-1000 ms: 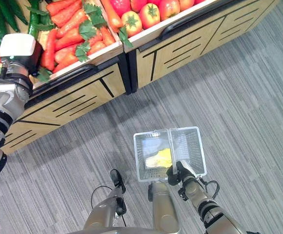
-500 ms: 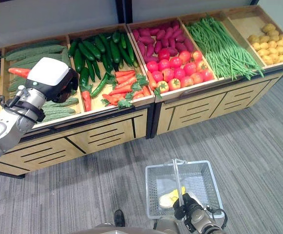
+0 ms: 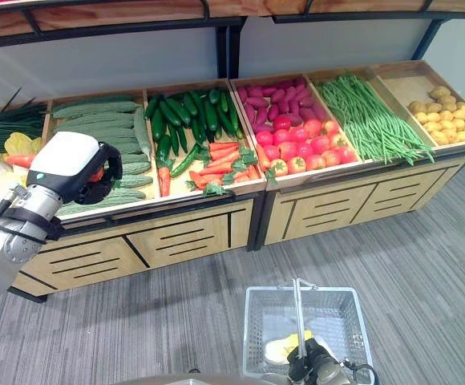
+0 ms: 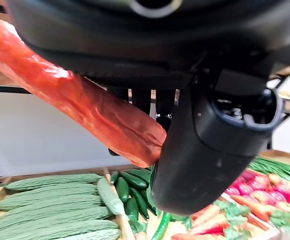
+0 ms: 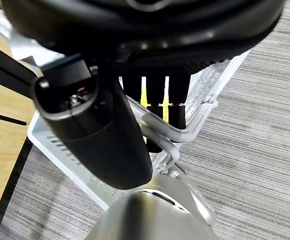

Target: Get the vegetables into the basket

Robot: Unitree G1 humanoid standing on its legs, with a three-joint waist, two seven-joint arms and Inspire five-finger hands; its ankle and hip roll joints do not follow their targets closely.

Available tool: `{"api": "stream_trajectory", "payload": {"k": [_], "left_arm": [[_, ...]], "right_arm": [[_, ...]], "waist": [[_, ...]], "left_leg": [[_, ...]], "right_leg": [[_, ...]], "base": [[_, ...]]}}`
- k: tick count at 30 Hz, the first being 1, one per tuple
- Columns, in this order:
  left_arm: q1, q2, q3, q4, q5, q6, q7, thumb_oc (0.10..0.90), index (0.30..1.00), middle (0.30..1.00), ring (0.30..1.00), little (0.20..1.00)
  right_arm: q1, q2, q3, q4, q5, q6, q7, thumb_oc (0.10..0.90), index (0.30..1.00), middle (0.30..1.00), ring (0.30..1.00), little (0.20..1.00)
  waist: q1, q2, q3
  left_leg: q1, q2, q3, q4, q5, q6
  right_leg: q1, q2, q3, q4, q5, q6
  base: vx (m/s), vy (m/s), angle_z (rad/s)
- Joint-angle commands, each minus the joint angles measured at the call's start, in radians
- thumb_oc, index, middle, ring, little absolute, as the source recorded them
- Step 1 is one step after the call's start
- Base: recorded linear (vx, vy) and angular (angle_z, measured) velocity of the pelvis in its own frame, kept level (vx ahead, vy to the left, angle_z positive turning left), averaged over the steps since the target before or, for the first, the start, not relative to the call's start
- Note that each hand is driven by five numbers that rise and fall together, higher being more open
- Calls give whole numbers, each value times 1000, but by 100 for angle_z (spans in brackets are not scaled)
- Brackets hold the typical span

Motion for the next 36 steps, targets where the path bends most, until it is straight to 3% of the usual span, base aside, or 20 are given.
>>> {"api": "stream_trajectory", "payload": {"k": [1, 5, 12, 14, 15, 16, 17, 18, 20, 21, 23, 36], "left_arm": [[-102, 14, 143, -47, 46, -8, 42, 400, 300, 300, 300, 300], [-109, 6, 132, -57, 50, -7, 28, 400, 300, 300, 300, 300], [-224, 11, 31, -36, 55, -12, 18, 400, 300, 300, 300, 300], [-277, -1, -14, -20, 47, -17, 23, 400, 300, 300, 300, 300], [-277, -8, -16, -13, 43, -15, 25, 400, 300, 300, 300, 300], [-261, -19, -9, -8, 36, -11, 22, 400, 300, 300, 300, 300], [-228, -26, 26, -1, 44, 8, 22, 400, 300, 300, 300, 300], [-213, -29, 42, -2, 42, 14, 20, 400, 300, 300, 300, 300], [-189, -29, 69, -10, 42, 19, 17, 400, 300, 300, 300, 300], [-168, -55, 80, -6, 30, 8, 22, 400, 300, 300, 300, 300], [-144, -81, 86, -3, 24, 5, 19, 400, 300, 300, 300, 300], [-77, -142, 106, -39, -10, -4, 8, 400, 300, 300, 300, 300]], "right_arm": [[12, -28, 17, 45, -35, 14, 12, 400, 300, 300, 300, 300], [19, -30, 9, 36, -34, 16, 13, 400, 300, 300, 300, 300], [36, -47, -21, 12, -15, 15, 2, 400, 300, 300, 300, 300], [50, -54, -51, -5, 10, 14, -12, 400, 300, 300, 300, 300], [56, -54, -55, -14, 12, 14, -14, 400, 300, 300, 300, 300], [64, -51, -58, -19, 14, 13, -15, 400, 300, 300, 300, 300], [66, -49, -39, -37, 10, 8, -15, 400, 300, 300, 300, 300], [63, -47, -31, -40, 12, 6, -18, 400, 300, 300, 300, 300], [57, -47, -21, -42, 5, 9, -19, 400, 300, 300, 300, 300], [55, -48, -18, -49, 0, 8, -21, 400, 300, 300, 300, 300], [54, -50, -25, -45, -1, 12, -22, 400, 300, 300, 300, 300], [63, -73, -31, -78, 7, 11, -30, 400, 300, 300, 300, 300]], "waist": [[-15, 6, -30], [-25, 5, -36], [-56, 15, -17], [-80, 34, 4], [-84, 41, 17], [-91, 55, 40], [-97, 73, 71], [-91, 69, 66], [-84, 61, 50], [-83, 53, 28], [-82, 48, 17], [-88, 49, 36]], "left_leg": [[-4, -20, -70, 32, -111, 46], [7, -33, -75, 43, -125, 59], [21, -71, -57, 51, -144, 96], [33, -100, -9, 23, -140, 114], [34, -102, 21, 7, -136, 118], [43, -94, 43, 6, -142, 115], [50, -61, 103, 6, -133, 103], [49, -51, 132, 6, -134, 96], [48, -46, 166, 6, -137, 81], [48, -33, 203, 9, -139, 72], [52, -17, 214, 20, -143, 57], [38, 72, 176, 79, -119, -17]], "right_leg": [[73, -60, -9, 5, -88, 94], [83, -75, -9, 26, -84, 101], [52, -107, 35, 84, -18, 118], [7, -130, 62, 82, 68, 133], [-26, -135, 57, 94, 82, 131], [-56, -140, 3, 146, 40, 136], [-65, -139, -115, 288, -99, 102], [-50, -121, -156, 331, -169, 84], [9, -91, -197, 251, -162, 91], [28, -60, -161, 146, -116, 107], [59, -40, -154, 87, -123, 102], [85, 30, -151, 104, -222, 33]], "base": [[-32, 82, 3], [-33, 107, 5], [-63, 176, -2], [-155, 346, -51], [-152, 345, -152], [-124, 214, -208], [-33, 45, -221], [44, -158, -222], [120, -246, -164], [130, -261, -86], [171, -328, -43], [93, -197, 15]]}}
